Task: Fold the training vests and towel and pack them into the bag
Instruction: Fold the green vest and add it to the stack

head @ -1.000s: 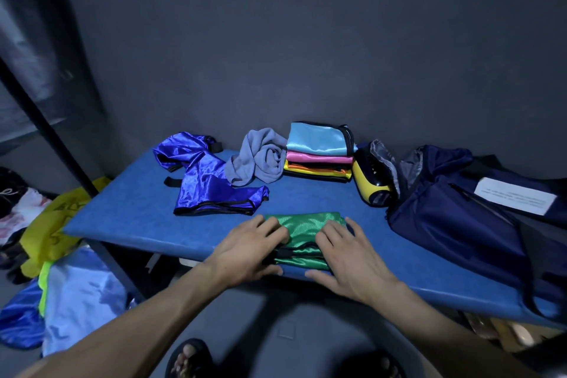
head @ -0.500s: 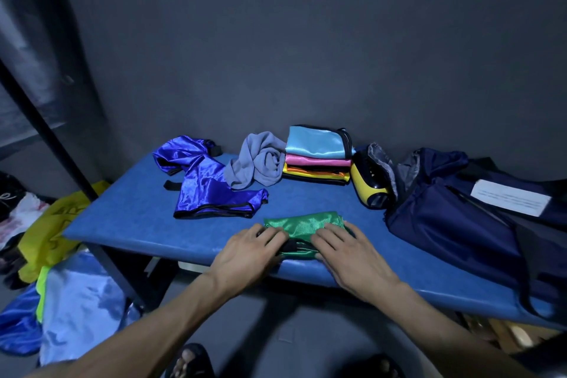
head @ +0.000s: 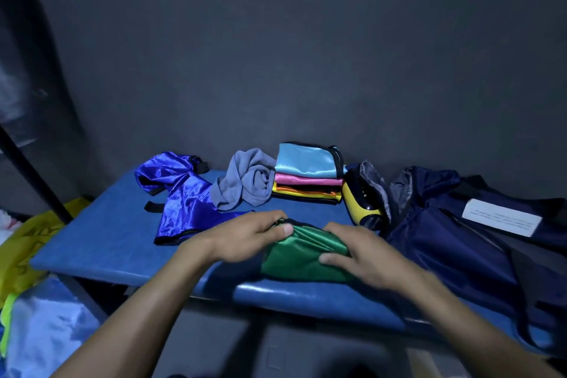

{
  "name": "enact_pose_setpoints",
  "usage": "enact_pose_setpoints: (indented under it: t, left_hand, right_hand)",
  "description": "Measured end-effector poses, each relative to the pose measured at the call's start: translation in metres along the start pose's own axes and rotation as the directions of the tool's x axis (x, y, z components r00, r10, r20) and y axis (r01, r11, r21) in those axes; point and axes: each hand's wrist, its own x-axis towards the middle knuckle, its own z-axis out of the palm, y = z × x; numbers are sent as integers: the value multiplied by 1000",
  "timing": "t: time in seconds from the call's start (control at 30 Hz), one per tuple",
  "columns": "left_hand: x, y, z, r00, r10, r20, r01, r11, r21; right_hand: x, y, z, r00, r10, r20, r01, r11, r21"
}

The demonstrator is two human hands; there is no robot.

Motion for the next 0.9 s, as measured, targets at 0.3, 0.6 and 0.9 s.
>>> enact_pose_setpoints:
  t: [0.3, 0.6, 0.9]
  left_hand:
    - [48, -37, 9, 979, -116, -165, 71, 964, -255]
    - [107, -75, 23, 842, -287, -458, 311, 950, -24]
    - [124, -77, 36, 768, -308, -561, 413, 908, 67]
  right_hand:
    - [87, 44, -27, 888, 147, 435, -269, 934, 235]
    - [116, 49, 17, 913, 371, -170, -399, 898, -183]
    - [84, 54, 54, 971, -184, -153, 72, 836, -545]
